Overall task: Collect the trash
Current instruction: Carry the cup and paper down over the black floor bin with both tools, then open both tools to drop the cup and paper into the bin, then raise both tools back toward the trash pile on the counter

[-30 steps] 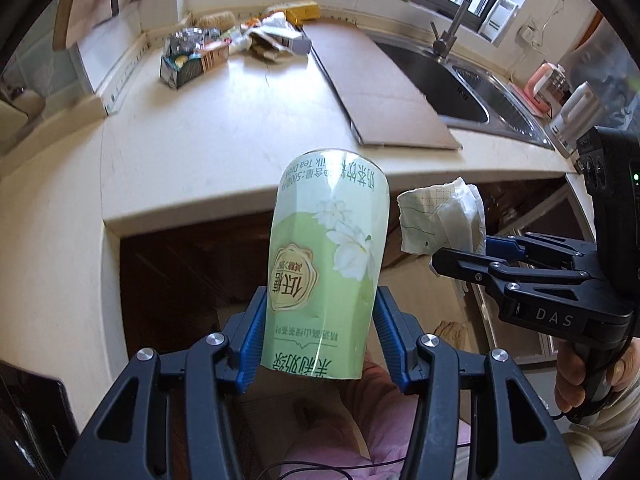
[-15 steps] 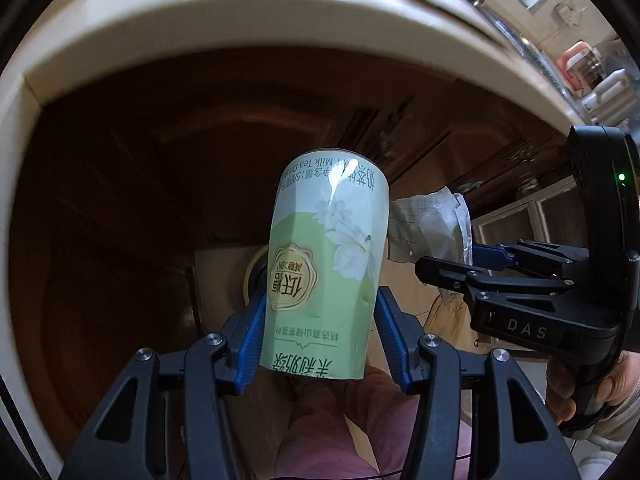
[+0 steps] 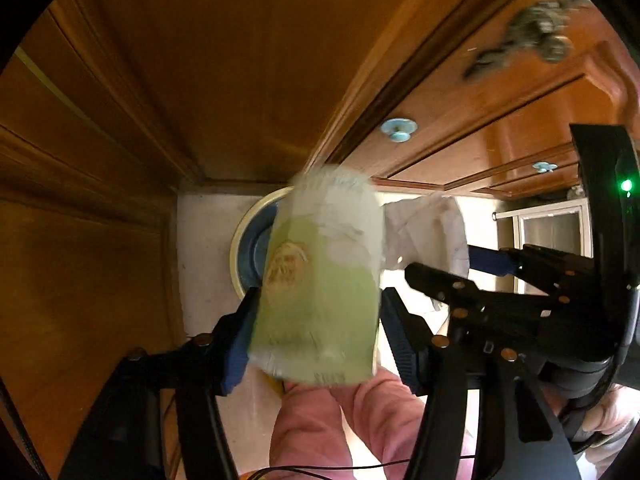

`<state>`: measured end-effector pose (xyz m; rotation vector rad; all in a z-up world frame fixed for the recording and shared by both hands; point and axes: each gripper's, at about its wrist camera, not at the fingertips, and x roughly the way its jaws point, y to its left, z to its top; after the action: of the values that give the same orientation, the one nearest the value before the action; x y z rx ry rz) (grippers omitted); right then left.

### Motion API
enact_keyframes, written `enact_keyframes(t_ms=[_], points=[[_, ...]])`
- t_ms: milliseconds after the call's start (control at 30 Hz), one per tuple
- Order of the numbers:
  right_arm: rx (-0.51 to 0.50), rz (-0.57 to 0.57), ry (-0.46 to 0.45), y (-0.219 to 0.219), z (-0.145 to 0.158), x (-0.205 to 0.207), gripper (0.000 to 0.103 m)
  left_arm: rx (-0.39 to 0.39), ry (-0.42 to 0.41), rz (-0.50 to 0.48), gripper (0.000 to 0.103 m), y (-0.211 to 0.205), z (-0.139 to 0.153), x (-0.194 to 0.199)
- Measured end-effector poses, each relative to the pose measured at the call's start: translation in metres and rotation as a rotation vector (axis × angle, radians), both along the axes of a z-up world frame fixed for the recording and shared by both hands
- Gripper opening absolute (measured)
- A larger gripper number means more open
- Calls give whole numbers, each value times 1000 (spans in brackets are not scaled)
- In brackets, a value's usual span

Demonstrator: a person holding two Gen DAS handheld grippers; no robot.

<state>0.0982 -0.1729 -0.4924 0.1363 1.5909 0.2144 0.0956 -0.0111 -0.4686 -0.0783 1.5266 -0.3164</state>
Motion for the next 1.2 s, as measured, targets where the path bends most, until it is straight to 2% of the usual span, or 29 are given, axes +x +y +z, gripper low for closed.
enact_keyframes(t_ms=[100,200,267,433,600,733,900,1033,1200], points=[[6,-5,12,1,-15,4,56,17,25,8,60,-1,-17,7],[2,-6,12,1,-19,6,60,32,25,22,70,-1,-24,11],[0,-10,9,0,-16,5,62,43,14,28,81,3,-21,12],[12,-5,8,-5,-10,5,62,61,-12,24,82,1,-5,13],[15,-9,-4,-8,13,4,62,75,-50,12,82,-4,12,15],[26,-21,-20,-12,40,2,62,70,-80,20,82,-8,46,12],[16,-14,-55,-11,96,-9,62,71,-149,4,82,-7,105,4],[24,-18,-76,-12,145,-19,62,55,-202,5,82,-4,166,-4],[31,-18,-165,-13,223,-34,62,60,-293,-16,82,0,243,-14]])
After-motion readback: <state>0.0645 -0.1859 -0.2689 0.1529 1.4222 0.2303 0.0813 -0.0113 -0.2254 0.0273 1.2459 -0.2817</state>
